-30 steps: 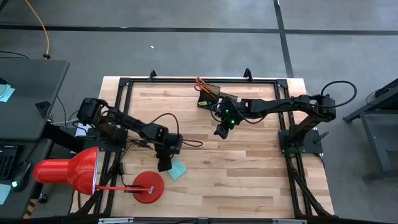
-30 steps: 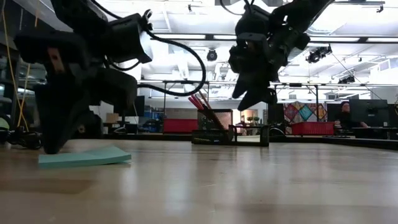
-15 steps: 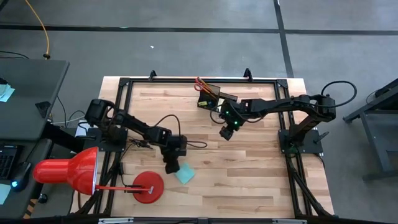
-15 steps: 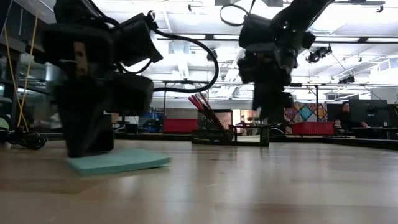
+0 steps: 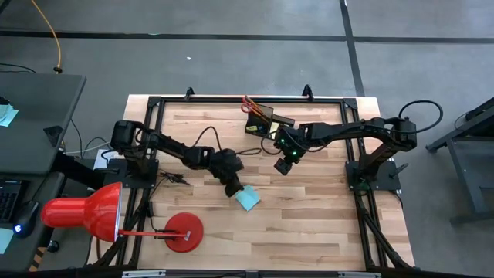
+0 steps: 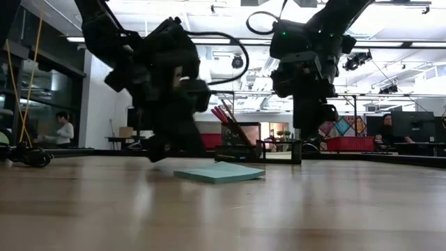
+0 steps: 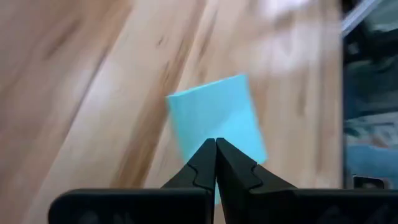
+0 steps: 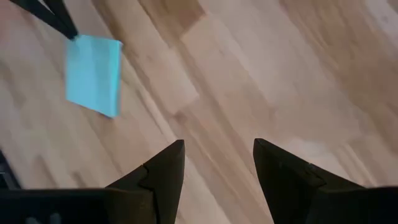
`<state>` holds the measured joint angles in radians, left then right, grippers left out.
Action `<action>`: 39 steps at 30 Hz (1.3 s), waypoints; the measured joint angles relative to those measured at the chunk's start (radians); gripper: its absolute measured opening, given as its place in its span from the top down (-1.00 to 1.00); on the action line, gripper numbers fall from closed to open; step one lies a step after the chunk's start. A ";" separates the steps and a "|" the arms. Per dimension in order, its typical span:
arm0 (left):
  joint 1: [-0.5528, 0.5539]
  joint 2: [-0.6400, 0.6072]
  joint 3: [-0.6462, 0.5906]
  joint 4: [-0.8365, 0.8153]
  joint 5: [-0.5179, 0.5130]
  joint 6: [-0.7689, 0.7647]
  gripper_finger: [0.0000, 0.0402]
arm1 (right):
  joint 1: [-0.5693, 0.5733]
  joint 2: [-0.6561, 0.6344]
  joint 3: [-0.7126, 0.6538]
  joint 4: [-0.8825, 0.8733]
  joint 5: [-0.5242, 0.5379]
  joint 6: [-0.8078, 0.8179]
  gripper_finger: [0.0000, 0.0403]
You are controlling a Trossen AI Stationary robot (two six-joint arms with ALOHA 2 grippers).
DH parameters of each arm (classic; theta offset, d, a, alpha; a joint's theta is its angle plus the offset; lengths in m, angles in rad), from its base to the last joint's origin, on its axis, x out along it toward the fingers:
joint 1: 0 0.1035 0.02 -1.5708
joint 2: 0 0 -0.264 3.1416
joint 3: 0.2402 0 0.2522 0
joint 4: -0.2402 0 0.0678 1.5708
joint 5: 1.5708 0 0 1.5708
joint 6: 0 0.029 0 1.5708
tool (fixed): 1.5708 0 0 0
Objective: Pick and place office supplies into organizer
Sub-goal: Put the blue sticky notes in the black desk organizer
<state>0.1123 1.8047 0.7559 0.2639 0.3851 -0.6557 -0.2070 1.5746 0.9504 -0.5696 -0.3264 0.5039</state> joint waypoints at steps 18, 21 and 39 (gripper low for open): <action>-0.018 -0.001 0.096 -0.194 0.258 0.186 0.65 | 0.005 0.000 -0.006 0.246 -0.339 0.079 0.06; -0.027 -0.001 0.096 -0.310 0.247 0.177 0.44 | 0.020 0.000 -0.072 0.375 -0.345 0.148 0.02; -0.093 -0.002 0.096 -0.432 0.100 0.224 0.82 | 0.099 0.001 -0.400 1.045 -0.098 0.693 0.01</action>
<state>0.0193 1.8030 0.8516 -0.1684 0.4847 -0.4313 -0.1081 1.5753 0.5509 0.4754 -0.4243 1.1972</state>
